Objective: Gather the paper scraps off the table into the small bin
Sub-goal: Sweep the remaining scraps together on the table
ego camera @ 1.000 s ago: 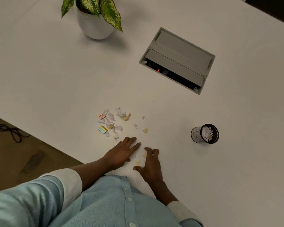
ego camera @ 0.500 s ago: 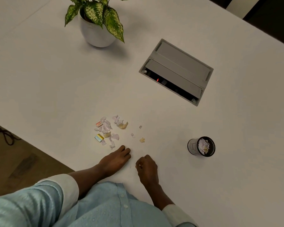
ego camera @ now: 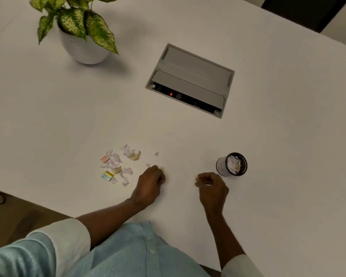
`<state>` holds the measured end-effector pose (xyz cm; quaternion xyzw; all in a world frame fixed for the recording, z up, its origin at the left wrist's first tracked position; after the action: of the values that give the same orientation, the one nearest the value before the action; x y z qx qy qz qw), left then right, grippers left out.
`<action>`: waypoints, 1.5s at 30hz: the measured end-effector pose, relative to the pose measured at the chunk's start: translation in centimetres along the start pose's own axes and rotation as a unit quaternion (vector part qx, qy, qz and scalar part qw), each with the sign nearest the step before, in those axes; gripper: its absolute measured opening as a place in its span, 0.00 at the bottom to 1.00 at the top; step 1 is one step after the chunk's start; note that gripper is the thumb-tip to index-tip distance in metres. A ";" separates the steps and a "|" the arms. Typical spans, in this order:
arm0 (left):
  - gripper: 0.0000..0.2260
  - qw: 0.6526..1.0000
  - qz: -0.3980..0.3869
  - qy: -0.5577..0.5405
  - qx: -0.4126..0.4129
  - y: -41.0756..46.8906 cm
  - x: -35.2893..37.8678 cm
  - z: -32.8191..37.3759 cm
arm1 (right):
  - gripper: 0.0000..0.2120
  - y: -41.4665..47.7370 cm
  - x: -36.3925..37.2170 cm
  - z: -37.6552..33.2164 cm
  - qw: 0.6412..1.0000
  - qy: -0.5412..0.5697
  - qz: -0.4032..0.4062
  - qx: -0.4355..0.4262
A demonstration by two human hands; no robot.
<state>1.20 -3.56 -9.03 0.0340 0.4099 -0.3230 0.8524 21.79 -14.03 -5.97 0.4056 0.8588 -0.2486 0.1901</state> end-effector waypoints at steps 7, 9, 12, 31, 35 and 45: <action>0.07 0.988 0.006 -0.153 -0.016 7.4 2.3 12.8 | 0.06 5.1 -7.6 -2.2 0.989 -0.011 0.146 -0.019; 0.04 0.989 -0.002 -0.147 0.009 9.3 3.3 15.6 | 0.08 6.4 -8.6 -2.2 0.988 -0.016 0.152 -0.024; 0.04 0.992 -0.006 -0.120 0.036 11.2 5.1 18.4 | 0.09 8.0 -9.3 -1.7 0.989 -0.047 0.142 -0.015; 0.11 1.000 0.010 0.003 -0.008 7.0 4.3 7.7 | 0.09 4.8 -2.4 -2.3 0.971 -0.114 0.024 -0.209; 0.11 0.996 0.039 0.053 -0.065 4.3 1.1 1.4 | 0.10 2.8 2.9 -1.4 0.968 -0.123 -0.101 -0.193; 0.21 0.987 -0.006 0.132 -0.092 2.8 -2.6 -6.9 | 0.19 0.5 12.4 -1.8 0.885 -0.248 -0.325 -0.224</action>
<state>-3.08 2.21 -12.33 -0.0048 0.5469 -0.2817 0.7884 14.52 -5.24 -11.27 -0.0247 0.9004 -0.1898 0.3907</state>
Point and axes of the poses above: each hand's wrist, its own y-axis towards the middle knuckle, its own x-axis out of the palm, z = x × y, the point moved 4 cm from there along y, towards the middle knuckle, and after that the axes turned 6 degrees about y, right-handed, at the moved point
